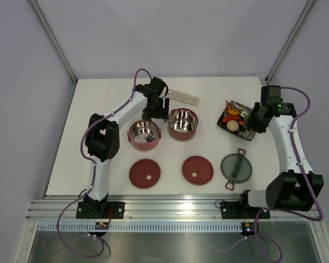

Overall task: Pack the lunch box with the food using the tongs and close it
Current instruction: Pick up the fake food from the plate, then move the packing box to the center of the board.

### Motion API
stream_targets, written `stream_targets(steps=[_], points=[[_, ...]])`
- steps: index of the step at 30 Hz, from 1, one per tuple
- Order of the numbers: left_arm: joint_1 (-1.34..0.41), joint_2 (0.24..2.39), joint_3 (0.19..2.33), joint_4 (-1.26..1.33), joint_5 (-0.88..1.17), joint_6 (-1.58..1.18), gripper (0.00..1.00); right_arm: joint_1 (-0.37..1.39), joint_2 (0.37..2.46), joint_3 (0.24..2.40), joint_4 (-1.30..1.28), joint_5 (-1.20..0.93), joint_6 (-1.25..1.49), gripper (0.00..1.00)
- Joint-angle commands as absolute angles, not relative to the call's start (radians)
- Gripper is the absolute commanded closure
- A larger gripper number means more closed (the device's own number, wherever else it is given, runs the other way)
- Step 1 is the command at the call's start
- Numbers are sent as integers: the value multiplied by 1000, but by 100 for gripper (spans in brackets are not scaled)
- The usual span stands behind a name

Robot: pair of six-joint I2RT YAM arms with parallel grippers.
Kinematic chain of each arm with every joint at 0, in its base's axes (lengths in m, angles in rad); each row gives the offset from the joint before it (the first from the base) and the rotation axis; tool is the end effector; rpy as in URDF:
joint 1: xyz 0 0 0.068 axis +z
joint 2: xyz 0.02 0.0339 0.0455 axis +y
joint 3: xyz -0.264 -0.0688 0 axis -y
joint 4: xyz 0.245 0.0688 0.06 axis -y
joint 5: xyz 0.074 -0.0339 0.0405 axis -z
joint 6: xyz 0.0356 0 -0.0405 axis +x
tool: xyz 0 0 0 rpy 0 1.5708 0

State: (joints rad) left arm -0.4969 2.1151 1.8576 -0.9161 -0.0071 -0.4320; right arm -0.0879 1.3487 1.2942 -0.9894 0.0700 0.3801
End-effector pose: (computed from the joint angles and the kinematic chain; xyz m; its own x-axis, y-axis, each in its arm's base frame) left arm 0.3968 -0.2149 0.2339 -0.9347 0.0306 -0.3540 0.0913 0.9835 -0.1560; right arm 0.2636 -0.0257 0.3229 -0.7541 0.4380 -0.4894 0.4333 0.8918 0.1304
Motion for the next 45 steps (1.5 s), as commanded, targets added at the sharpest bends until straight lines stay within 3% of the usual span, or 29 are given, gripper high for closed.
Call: stream_targets(steps=[1, 20, 39, 43, 45], points=[[-531, 2164, 1907, -943, 26, -408, 24, -89, 1315, 1362, -974, 18, 367, 100], [-584, 2178, 1937, -864, 187, -423, 22, -86, 1301, 1378, -973, 9, 373, 100], [-588, 1997, 1895, -900, 5, -400, 20, -83, 1308, 1379, -966, 11, 370, 100], [-591, 1985, 1876, -865, 5, -399, 23, -83, 1315, 1376, -957, 5, 371, 100], [-591, 2017, 1917, -871, 5, -394, 29, -83, 1316, 1377, -957, 5, 373, 100]])
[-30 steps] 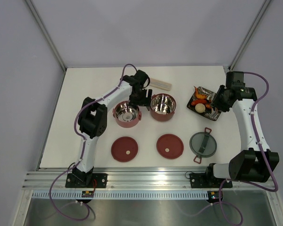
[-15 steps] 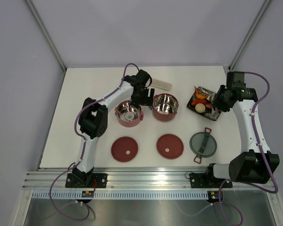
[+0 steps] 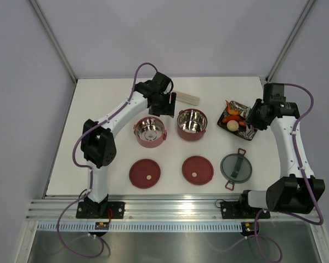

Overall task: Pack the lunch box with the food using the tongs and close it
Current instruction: Move the packing box to the center of the board.

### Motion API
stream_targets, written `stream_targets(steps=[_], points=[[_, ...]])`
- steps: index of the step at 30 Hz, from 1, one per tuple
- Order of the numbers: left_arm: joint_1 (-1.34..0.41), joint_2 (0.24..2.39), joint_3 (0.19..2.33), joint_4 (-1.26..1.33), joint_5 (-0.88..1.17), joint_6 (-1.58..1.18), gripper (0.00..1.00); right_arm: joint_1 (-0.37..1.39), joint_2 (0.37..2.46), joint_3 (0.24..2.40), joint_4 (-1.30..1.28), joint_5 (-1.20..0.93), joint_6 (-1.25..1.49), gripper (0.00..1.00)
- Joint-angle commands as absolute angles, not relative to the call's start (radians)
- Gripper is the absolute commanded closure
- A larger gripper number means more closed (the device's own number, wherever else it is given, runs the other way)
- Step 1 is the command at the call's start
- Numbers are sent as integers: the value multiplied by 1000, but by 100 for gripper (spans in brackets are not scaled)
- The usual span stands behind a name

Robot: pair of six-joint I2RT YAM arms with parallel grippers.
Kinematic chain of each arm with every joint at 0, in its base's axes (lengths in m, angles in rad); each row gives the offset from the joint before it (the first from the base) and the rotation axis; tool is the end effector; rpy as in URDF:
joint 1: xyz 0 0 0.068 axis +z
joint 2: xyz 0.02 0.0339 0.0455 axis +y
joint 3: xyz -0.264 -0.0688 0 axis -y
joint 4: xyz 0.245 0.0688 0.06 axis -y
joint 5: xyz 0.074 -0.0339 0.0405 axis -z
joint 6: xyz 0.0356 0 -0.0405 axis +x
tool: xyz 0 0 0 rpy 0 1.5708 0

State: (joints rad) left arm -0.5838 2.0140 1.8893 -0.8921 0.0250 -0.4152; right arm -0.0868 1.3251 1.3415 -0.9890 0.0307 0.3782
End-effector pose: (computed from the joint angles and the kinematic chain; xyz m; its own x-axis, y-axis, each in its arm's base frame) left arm 0.3678 -0.2441 0.2879 -0.8760 0.0954 -0.4728 0.2280 0.9457 -0.2317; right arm 0.2604 -0.0238 0.3430 -0.7267 0.4337 -0.5327 0.4005 0.8976 0.1844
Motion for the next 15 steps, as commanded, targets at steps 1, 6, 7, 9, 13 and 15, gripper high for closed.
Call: stream_targets(steps=[1, 6, 7, 9, 13, 15], points=[[-591, 2058, 1937, -882, 5, -391, 32, -83, 1318, 1378, -957, 5, 371, 100], [-591, 2155, 2056, -934, -102, -385, 61, -83, 1309, 1381, -966, 8, 368, 100], [-589, 2158, 2054, -931, -116, -380, 64, -83, 1307, 1381, -968, 11, 368, 100], [-589, 2172, 2054, -928, -139, -377, 66, -83, 1304, 1378, -969, 11, 367, 100], [-591, 2204, 2062, -919, -85, -374, 66, -81, 1302, 1373, -968, 9, 373, 99], [-592, 2210, 2062, -910, -31, -379, 66, -83, 1301, 1373, -969, 6, 373, 100]])
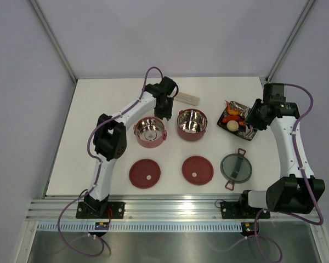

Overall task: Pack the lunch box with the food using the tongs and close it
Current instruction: Move the packing box to the center of the board.

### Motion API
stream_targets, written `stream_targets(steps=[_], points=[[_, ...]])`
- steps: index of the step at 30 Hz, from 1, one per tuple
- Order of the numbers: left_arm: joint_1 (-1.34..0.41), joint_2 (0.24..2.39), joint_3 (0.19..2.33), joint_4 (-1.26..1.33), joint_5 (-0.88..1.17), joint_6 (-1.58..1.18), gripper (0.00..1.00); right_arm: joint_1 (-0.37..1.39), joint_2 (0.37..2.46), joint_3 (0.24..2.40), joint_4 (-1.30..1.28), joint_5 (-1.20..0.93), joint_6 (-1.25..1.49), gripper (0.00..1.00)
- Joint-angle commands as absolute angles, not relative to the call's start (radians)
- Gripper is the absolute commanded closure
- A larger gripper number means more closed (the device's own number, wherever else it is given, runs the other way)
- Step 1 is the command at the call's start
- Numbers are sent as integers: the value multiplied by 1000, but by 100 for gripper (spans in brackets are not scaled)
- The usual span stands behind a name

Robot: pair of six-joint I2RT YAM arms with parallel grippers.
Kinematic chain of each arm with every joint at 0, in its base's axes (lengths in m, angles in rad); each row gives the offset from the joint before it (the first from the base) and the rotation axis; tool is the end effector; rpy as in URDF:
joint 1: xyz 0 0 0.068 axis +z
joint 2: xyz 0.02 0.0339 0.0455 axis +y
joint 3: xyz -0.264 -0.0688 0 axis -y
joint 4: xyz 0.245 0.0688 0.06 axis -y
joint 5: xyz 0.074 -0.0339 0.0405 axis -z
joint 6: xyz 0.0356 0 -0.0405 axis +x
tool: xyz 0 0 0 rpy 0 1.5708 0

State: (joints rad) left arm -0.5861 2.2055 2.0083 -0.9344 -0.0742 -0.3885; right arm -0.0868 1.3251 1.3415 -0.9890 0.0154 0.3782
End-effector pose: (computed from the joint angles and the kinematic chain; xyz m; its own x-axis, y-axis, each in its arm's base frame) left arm 0.3973 -0.2606 0.2378 -0.8968 0.1420 -0.4189 0.2006 0.9747 -0.0990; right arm 0.2605 -0.0232 0.3430 -0.7299 0.4341 -0.5281 0.3926 0.8986 0.1961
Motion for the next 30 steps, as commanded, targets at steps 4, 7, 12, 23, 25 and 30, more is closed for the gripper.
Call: stream_targets(steps=[4, 7, 12, 23, 25, 30], points=[[-609, 2223, 2074, -882, 40, -376, 65, -83, 1301, 1374, -973, 6, 374, 99], [-624, 2236, 2083, -873, 89, -373, 64, -83, 1301, 1378, -976, 6, 373, 99], [-640, 2252, 2092, -865, 138, -371, 63, -81, 1298, 1388, -980, 5, 374, 99], [-641, 2207, 2089, -879, 95, -345, 62, -8, 1319, 1424, -982, 9, 393, 100], [-641, 2175, 2089, -890, 75, -333, 62, -6, 1321, 1427, -980, 11, 393, 100], [-623, 2105, 2082, -913, 25, -319, 60, 69, 1330, 1443, -974, 6, 405, 99]])
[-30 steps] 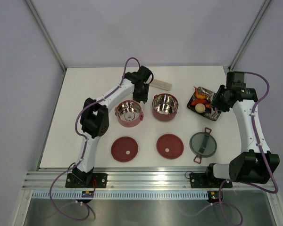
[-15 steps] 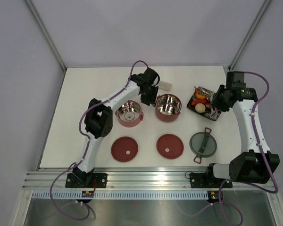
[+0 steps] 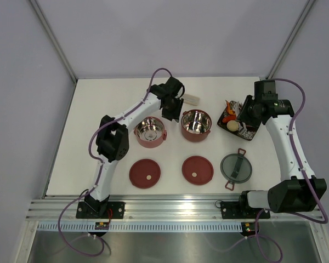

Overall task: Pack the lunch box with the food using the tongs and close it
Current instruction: Move the packing box to the center of the board, then place the fake food in the packing box.

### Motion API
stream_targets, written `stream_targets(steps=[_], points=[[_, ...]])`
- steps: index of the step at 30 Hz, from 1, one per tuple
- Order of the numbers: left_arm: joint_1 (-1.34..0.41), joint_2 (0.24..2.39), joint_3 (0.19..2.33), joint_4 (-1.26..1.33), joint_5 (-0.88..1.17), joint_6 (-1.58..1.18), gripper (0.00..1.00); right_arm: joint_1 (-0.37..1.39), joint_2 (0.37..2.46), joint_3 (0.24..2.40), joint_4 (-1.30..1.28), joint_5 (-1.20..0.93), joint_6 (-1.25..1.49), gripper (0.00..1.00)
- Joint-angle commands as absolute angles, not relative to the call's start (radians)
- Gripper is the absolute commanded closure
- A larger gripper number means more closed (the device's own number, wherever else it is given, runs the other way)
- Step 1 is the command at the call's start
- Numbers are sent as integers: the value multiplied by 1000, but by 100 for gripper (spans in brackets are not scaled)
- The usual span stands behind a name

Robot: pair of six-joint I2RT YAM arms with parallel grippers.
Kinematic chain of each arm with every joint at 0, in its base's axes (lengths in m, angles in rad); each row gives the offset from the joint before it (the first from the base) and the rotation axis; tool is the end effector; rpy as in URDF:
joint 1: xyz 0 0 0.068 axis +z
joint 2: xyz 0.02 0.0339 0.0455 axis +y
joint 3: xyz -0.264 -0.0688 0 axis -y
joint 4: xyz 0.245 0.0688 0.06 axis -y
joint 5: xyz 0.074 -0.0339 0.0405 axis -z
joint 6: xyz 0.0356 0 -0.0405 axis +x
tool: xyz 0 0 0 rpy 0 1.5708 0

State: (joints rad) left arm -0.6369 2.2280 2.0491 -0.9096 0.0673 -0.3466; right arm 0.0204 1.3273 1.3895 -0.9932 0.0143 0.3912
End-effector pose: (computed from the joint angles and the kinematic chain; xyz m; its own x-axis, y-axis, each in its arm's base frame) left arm 0.3876 -0.2897 0.2409 -0.8800 0.2294 -0.4160 0.3397 0.9160 -0.2136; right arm 0.2625 0.0048 0.3569 -0.7460 0.3661 -0.5563 0.2949 0.9306 0.2170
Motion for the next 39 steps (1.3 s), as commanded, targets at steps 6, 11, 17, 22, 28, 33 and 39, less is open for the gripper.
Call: stream_targets(steps=[6, 11, 17, 22, 28, 33, 39], points=[[-520, 1971, 1955, -885, 44, -365, 57, 218, 1376, 1479, -948, 5, 443, 100], [-419, 1843, 1821, -842, 63, -397, 51, 348, 1436, 1482, -907, -26, 462, 99], [-374, 1796, 1741, -848, 32, -394, 47, 419, 1499, 1476, -893, -12, 472, 98], [-374, 1793, 1709, -838, 43, -400, 45, 433, 1512, 1470, -887, -17, 474, 88], [-374, 1799, 1710, -838, 52, -399, 44, 445, 1502, 1477, -900, -8, 474, 85], [-376, 1799, 1716, -841, 46, -393, 44, 466, 1470, 1474, -926, -5, 491, 87], [-374, 1812, 1721, -842, 57, -393, 44, 485, 1431, 1456, -957, 32, 505, 87]])
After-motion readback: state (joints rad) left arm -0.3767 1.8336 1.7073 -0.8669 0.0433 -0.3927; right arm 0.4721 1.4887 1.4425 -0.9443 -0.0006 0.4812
